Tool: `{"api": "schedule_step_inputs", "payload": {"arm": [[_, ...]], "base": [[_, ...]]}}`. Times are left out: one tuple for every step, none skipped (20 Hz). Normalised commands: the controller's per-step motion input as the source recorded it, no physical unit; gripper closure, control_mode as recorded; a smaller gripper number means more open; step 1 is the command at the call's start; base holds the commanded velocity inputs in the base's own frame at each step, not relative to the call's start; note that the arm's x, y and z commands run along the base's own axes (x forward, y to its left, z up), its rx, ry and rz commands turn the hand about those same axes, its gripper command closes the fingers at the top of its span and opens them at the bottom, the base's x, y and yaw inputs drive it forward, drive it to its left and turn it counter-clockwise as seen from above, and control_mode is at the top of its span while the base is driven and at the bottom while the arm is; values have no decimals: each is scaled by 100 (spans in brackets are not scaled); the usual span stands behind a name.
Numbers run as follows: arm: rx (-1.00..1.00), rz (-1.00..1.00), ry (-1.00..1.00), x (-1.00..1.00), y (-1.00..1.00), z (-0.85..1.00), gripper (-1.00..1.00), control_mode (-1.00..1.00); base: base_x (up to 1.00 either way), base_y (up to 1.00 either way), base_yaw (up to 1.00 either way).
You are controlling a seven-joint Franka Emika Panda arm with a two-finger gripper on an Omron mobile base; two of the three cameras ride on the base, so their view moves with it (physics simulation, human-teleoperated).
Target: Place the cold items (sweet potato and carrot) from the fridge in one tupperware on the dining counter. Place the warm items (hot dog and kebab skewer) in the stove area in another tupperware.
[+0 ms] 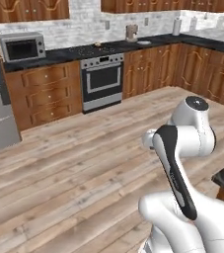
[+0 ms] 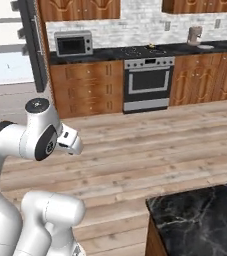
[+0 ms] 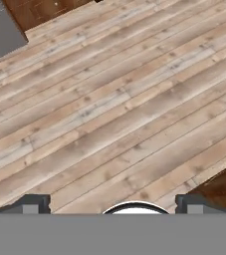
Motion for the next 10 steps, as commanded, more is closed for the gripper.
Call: {"api": "schedule_step_inputs", "payload": {"arm": [[0, 0, 0, 0, 0, 0, -100, 100], [0, 0, 0, 0, 0, 0, -100, 100], [0, 0, 0, 0, 0, 0, -100, 100], [0, 0, 0, 0, 0, 0, -100, 100], [0, 0, 0, 0, 0, 0, -100, 100], [0, 0, 0, 0, 0, 0, -100, 100], [0, 0, 0, 0, 0, 0, -100, 100], [0, 0, 0, 0, 0, 0, -100, 100], [0, 0, 0, 0, 0, 0, -100, 100], [0, 0, 0, 0, 0, 0, -100, 100]], "base": [[100, 57, -36], [100, 56, -35], [100, 55, -35], [100, 43, -33], [100, 43, -31], [100, 32, -28], [100, 23, -24], [100, 15, -20], [100, 10, -16], [100, 3, -12]]}}
